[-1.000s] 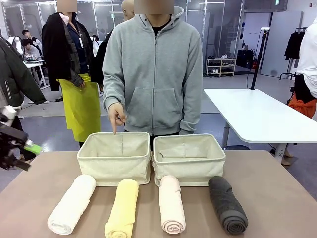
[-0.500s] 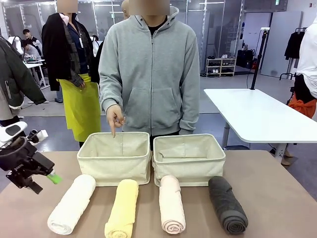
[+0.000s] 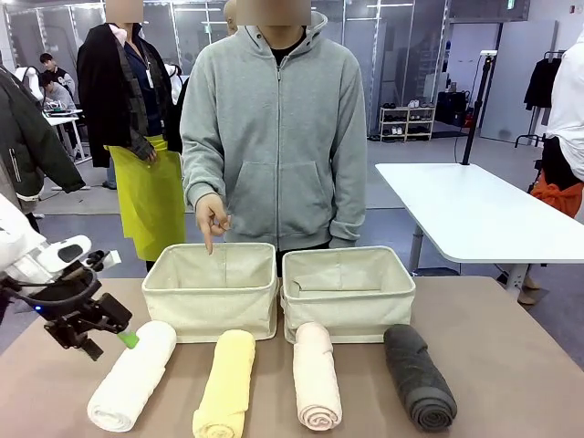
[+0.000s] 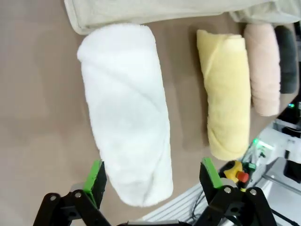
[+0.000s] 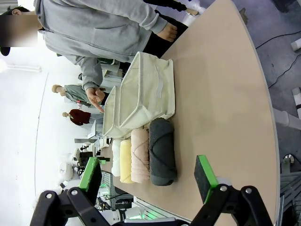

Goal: Divide the towels into two baskets.
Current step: Pick up one hotel-folded towel and place it in the Fabric basket indicated by the person.

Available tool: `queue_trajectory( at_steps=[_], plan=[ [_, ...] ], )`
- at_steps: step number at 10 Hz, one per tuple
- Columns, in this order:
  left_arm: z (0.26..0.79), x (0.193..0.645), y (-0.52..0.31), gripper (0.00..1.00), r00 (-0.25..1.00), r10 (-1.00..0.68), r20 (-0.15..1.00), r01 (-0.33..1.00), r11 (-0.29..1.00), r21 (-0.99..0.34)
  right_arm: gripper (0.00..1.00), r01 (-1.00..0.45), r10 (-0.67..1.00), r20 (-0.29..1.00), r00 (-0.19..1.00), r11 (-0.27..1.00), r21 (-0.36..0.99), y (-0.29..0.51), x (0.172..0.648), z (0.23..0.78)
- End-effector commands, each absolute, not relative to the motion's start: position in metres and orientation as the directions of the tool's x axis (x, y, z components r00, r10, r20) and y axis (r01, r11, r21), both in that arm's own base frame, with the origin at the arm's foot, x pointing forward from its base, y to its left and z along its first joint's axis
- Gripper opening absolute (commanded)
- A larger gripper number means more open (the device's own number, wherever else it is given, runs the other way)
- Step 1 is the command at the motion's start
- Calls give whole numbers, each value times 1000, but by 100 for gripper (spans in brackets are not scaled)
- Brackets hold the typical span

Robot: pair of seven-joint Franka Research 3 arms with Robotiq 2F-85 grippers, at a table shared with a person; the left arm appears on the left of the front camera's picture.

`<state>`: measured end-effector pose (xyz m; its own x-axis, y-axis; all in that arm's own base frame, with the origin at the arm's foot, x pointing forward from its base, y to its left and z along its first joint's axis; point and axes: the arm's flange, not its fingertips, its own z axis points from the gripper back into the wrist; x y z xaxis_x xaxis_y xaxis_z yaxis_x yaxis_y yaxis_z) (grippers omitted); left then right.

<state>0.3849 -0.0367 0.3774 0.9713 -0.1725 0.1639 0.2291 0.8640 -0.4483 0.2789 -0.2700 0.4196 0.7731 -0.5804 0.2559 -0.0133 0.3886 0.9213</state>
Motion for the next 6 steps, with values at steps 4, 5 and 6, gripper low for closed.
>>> queue_trajectory(
  at_steps=[4, 5, 6],
  plan=[
    [339, 393, -68, 100, 962, -158, 224, 220, 932, -289, 100, -27, -584, 259, 769, 376, 926, -271, 277, 423],
    [334, 393, -73, 100, 960, -177, 219, 232, 938, -259, 100, -27, -584, 259, 769, 376, 926, -271, 277, 423],
    [327, 390, -76, 100, 959, -198, 203, 246, 938, -244, 100, -27, -584, 259, 769, 376, 926, -271, 277, 423]
  ],
)
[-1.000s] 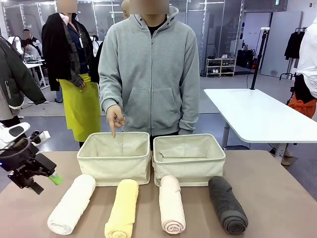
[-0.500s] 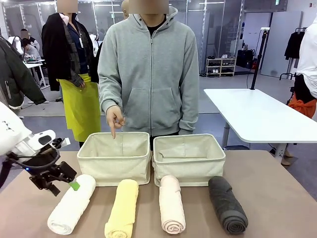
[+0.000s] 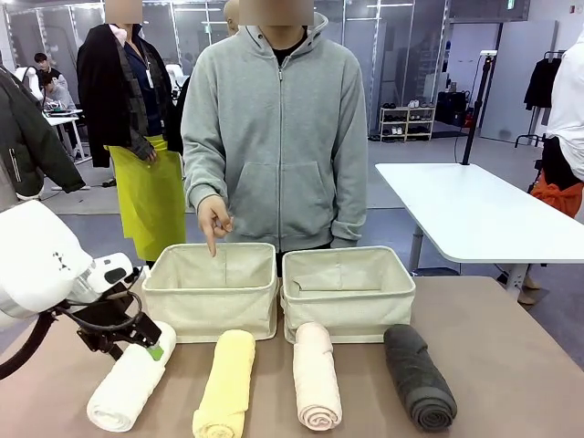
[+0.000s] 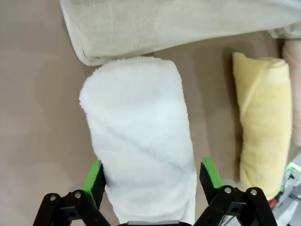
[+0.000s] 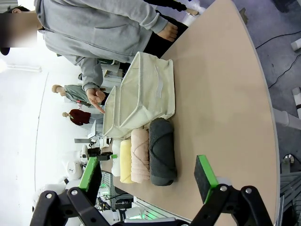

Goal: Divide the towels into two baskets.
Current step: Pick up one hotel-folded towel and place it in the Fabric basket indicated by the person.

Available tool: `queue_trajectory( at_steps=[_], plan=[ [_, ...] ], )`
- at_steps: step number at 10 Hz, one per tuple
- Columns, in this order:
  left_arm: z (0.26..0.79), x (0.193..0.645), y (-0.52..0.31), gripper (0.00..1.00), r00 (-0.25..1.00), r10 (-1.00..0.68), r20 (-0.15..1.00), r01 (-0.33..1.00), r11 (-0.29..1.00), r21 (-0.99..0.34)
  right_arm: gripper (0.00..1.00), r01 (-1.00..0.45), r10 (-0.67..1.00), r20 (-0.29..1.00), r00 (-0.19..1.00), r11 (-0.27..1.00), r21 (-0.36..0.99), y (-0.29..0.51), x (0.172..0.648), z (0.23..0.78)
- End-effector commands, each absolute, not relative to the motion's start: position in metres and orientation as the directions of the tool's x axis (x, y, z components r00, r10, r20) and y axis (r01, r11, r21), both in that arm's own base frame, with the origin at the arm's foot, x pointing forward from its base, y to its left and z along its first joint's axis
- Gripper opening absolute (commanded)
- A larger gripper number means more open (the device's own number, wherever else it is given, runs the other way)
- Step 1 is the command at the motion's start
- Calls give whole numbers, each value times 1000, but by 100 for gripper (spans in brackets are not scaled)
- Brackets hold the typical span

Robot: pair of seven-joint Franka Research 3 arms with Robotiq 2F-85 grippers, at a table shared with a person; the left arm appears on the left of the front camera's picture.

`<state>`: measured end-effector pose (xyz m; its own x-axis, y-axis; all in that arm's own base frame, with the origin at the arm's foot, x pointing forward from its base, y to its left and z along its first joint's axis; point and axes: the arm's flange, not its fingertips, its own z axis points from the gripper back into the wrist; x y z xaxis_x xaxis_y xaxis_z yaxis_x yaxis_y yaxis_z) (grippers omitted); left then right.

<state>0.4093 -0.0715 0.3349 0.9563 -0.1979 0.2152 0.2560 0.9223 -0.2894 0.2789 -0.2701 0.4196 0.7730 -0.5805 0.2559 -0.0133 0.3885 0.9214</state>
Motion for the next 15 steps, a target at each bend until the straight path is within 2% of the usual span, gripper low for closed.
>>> queue_trajectory(
  at_steps=[1, 4, 9, 10, 12, 15],
  plan=[
    [319, 388, -78, 100, 958, -213, 190, 254, 941, -226, 100, -27, -584, 259, 769, 376, 926, -271, 277, 423],
    [306, 384, -83, 100, 957, -212, 197, 255, 940, -226, 100, -27, -584, 259, 769, 376, 926, -271, 277, 423],
    [320, 377, -88, 48, 958, -199, 207, 251, 931, -264, 100, -27, -584, 259, 769, 376, 926, -271, 277, 423],
    [329, 375, -89, 41, 955, -200, 218, 256, 927, -273, 100, -27, -584, 259, 769, 376, 926, -271, 277, 423],
    [375, 370, -90, 41, 939, -255, 231, 315, 908, -275, 100, -27, -584, 259, 769, 376, 926, -271, 277, 423],
    [451, 361, -92, 41, 823, -514, 242, 564, 791, -237, 100, -27, -584, 259, 769, 376, 926, -271, 277, 423]
  ],
)
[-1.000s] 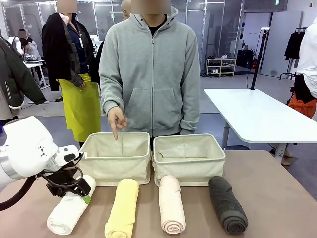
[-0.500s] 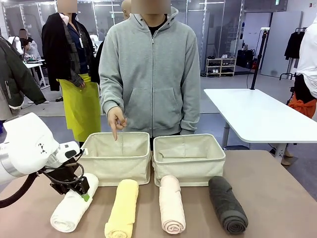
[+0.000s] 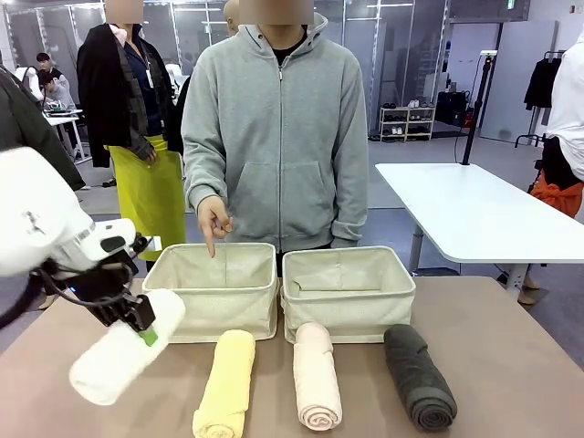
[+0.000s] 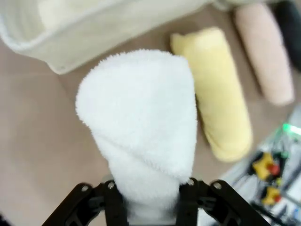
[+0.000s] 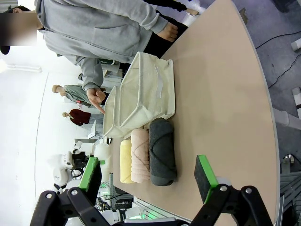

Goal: Divide the towels into two baskets.
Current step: Pick up one hotel-folded towel and place it in the Fabric basket indicated by the person.

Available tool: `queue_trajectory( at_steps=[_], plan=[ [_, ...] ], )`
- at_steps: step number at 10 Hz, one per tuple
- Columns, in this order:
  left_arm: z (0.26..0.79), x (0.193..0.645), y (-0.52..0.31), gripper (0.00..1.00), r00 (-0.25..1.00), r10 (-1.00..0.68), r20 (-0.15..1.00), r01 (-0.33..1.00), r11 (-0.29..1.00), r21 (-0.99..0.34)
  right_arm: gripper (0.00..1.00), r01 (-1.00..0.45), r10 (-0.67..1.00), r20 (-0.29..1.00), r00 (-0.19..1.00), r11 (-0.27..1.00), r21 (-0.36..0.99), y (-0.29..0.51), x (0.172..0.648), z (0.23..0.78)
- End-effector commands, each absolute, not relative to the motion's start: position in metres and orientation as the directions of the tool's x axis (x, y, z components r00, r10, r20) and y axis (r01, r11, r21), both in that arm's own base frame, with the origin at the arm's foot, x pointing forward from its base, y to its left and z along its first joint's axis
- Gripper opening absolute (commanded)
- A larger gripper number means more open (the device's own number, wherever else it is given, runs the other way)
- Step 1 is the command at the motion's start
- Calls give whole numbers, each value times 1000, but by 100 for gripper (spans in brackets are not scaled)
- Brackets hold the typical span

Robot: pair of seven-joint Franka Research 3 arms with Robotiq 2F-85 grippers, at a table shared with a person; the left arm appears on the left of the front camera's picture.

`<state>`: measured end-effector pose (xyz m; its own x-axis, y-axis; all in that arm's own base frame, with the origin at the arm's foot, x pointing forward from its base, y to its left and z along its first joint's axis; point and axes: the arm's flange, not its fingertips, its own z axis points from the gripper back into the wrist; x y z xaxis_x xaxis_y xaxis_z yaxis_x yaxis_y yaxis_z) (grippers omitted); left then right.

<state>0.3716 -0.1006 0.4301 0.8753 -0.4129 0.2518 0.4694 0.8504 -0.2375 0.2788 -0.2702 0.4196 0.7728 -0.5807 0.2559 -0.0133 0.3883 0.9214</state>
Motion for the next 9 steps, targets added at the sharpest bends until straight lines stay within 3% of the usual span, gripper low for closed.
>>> queue_trajectory(
  at_steps=[1, 3, 4, 9],
  plan=[
    [466, 357, -93, 41, 729, -635, 257, 682, 706, -192, 100, -27, -584, 259, 769, 376, 926, -271, 277, 423],
    [482, 341, -98, 41, 445, -866, 229, 895, 424, -139, 100, -27, -584, 259, 769, 376, 926, -271, 277, 423],
    [486, 334, -100, 41, 365, -904, 222, 930, 347, -118, 100, -27, -584, 259, 769, 376, 926, -271, 277, 423],
    [483, 330, -110, 41, 390, -894, 220, 920, 369, -131, 100, -27, -584, 259, 769, 376, 926, -271, 277, 423]
  ],
)
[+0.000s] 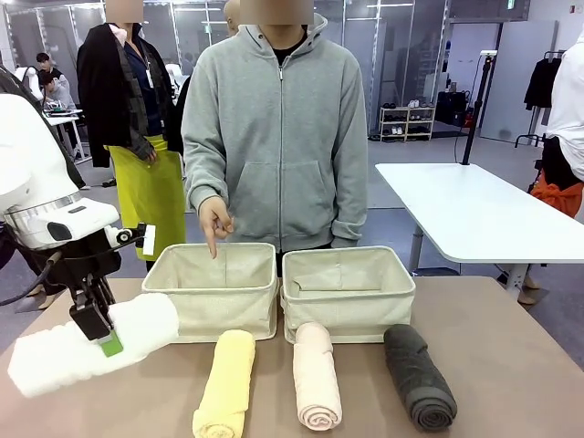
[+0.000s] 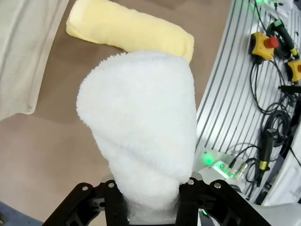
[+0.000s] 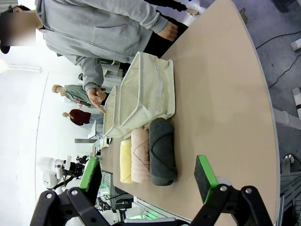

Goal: Divide the towels into two baskets.
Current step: Pick up one hotel-folded towel and place it in the Fabric basket indicated by the person.

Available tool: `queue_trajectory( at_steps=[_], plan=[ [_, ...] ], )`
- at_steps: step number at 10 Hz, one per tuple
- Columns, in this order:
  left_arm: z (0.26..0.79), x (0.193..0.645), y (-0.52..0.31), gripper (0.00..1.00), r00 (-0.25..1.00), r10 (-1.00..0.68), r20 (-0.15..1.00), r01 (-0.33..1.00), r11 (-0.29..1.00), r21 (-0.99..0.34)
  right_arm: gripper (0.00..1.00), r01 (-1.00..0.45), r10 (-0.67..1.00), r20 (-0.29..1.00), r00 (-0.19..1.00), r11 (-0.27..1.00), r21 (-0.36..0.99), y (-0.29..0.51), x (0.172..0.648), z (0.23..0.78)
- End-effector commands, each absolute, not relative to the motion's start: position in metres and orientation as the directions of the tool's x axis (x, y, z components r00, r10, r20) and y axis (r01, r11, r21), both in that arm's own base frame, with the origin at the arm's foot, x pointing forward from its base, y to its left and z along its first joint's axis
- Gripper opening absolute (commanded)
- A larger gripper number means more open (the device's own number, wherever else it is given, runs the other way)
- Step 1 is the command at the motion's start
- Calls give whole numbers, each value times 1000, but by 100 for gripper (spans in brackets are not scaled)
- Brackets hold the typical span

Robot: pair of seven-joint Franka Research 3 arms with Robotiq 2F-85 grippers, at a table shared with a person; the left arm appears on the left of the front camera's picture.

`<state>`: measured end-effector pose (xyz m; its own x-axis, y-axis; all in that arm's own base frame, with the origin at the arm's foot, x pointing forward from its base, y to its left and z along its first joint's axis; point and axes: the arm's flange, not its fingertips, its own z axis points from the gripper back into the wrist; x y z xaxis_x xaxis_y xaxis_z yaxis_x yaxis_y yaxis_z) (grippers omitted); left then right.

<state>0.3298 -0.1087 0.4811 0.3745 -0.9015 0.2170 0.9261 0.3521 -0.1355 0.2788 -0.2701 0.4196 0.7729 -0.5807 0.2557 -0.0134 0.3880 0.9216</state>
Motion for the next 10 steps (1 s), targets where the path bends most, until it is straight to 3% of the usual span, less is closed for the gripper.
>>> queue_trajectory(
  at_steps=[1, 3, 4, 6, 10],
  plan=[
    [483, 329, -109, 41, 372, -902, 220, 927, 351, -132, 100, -27, -584, 259, 769, 376, 926, -271, 277, 423],
    [500, 349, -115, 41, 277, -924, 263, 952, 300, 52, 100, -27, -584, 259, 769, 376, 926, -271, 277, 423],
    [504, 376, -130, 41, 170, -948, 268, 983, 183, 21, 100, -27, -584, 259, 769, 376, 926, -271, 277, 423],
    [514, 438, -162, 41, 105, -971, 217, 994, 104, -16, 100, -27, -584, 259, 769, 376, 926, -271, 277, 423],
    [530, 527, -214, 41, -91, -988, 122, 995, -84, 61, 100, -27, -584, 259, 769, 376, 926, -271, 277, 423]
  ],
)
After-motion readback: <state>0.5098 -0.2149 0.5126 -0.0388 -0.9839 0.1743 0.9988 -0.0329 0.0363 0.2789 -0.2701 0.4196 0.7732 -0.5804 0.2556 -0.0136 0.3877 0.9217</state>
